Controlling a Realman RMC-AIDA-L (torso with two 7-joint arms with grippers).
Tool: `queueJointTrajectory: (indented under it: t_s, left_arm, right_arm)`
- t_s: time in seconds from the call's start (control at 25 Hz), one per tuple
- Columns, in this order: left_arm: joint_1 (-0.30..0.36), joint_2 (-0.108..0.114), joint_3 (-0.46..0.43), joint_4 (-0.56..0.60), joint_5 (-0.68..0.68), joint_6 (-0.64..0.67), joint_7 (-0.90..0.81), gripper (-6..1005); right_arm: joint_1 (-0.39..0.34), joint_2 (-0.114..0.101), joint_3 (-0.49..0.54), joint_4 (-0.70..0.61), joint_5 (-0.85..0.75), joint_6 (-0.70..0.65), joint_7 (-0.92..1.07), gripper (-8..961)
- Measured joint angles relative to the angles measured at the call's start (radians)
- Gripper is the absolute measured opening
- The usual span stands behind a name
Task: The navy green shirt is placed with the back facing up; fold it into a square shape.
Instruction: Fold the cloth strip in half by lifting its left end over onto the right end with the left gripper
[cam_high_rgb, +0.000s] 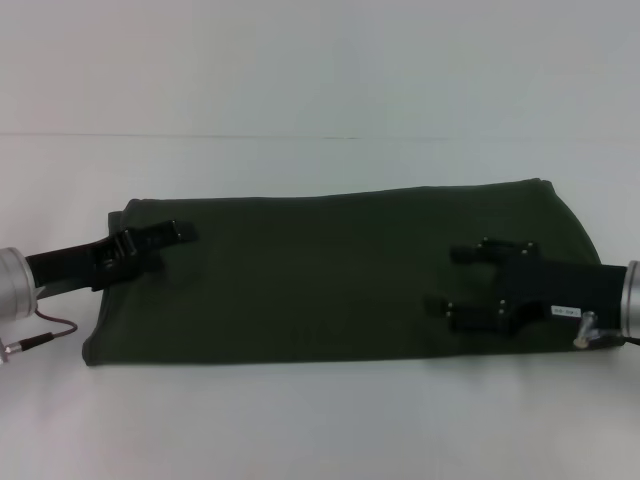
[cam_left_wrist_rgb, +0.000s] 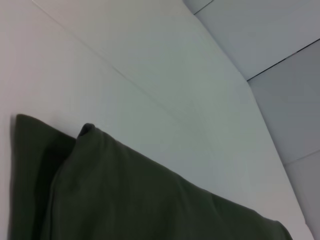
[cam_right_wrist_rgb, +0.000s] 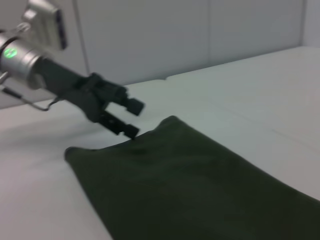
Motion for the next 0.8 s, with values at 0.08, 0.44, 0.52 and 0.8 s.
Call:
queueJointTrajectory:
  t_s: [0.08,0.44,0.52,0.8]
  left_arm:
    - [-0.006,0.0,0.007,-0.014,0.001,-0.014,0.0,896]
    - [-0.013,-0.001,0.079,-0.022,0.013,-0.113,-0.016,897]
    - [-0.013,0.0,0.082,-0.02,0.03,-0.137,-0.025,897]
    - [-0.017,0.003,0.084,-0.016,0.075,-0.206,-0.044,897]
  right_arm:
    - [0.005,0.002,-0.026,0.0,0.003,0.002,-0.021,862]
    - [0.01,0.004,-0.034,0.0,0.008,0.007,-0.019,860]
    - [0.01,0.003,-0.031,-0.001,0.009,0.008,-0.016,860]
    - [0.014,0.005,-0.029,-0.002,0.009,0.016,-0.011,861]
